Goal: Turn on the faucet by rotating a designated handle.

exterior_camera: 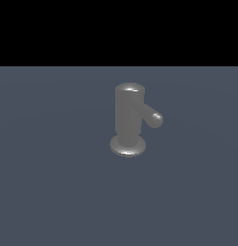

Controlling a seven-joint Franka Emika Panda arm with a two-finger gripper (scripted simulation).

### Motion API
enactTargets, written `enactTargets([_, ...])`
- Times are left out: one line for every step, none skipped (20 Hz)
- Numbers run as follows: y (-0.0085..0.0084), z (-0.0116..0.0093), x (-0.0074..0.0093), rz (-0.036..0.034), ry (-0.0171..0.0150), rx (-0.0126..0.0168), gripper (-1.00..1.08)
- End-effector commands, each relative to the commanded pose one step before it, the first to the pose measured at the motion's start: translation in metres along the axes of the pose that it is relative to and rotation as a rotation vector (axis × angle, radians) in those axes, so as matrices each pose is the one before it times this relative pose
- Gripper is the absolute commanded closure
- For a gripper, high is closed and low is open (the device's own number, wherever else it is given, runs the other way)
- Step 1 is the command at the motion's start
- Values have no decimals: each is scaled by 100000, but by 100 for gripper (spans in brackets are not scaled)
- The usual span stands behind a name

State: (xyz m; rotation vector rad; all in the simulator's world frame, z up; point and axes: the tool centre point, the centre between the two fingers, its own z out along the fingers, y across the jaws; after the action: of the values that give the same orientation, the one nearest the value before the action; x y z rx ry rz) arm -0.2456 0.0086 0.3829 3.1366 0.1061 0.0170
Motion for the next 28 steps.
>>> enactTargets([179,2368,124,-399,-141,55,108])
enactTargets([71,904,66,-148,-61,21,108])
enactTargets([73,885,65,-134,-56,19,108])
enactTargets([67,870,69,-148,-62,21,108])
enactTargets([71,851,67,-126,-53,18,108])
enactTargets([65,837,71,-141,-59,20,108])
enactTargets([68,819,71,-126,-53,18,108])
enactTargets([66,804,74,-126,-54,18,108])
enactTargets([64,788,77,-126,-54,18,108])
enactTargets([62,752,77,-118,-51,16,108])
enactTargets([59,701,75,-109,-47,15,108])
enactTargets([56,652,73,-99,-43,13,108])
enactTargets([50,606,73,-99,-43,13,108])
enactTargets([47,560,72,-89,-39,12,108])
enactTargets([50,514,68,-63,-28,8,108])
enactTargets([37,478,70,-89,-39,12,108])
enactTargets([45,433,62,-44,-20,6,108])
enactTargets([35,398,61,-63,-28,8,108])
enactTargets([30,361,58,-63,-28,8,108])
enactTargets([30,322,53,-44,-20,6,108])
enactTargets([25,285,50,-44,-20,6,108])
enactTargets([21,249,48,-44,-20,6,108])
enactTargets([29,206,39,0,0,0,108])
enactTargets([11,178,43,-44,-20,7,108])
enactTargets([20,136,35,0,0,0,108])
enactTargets([2,109,37,-44,-20,8,108])
enactTargets([10,70,26,0,0,0,108])
enactTargets([6,39,17,0,0,0,108])
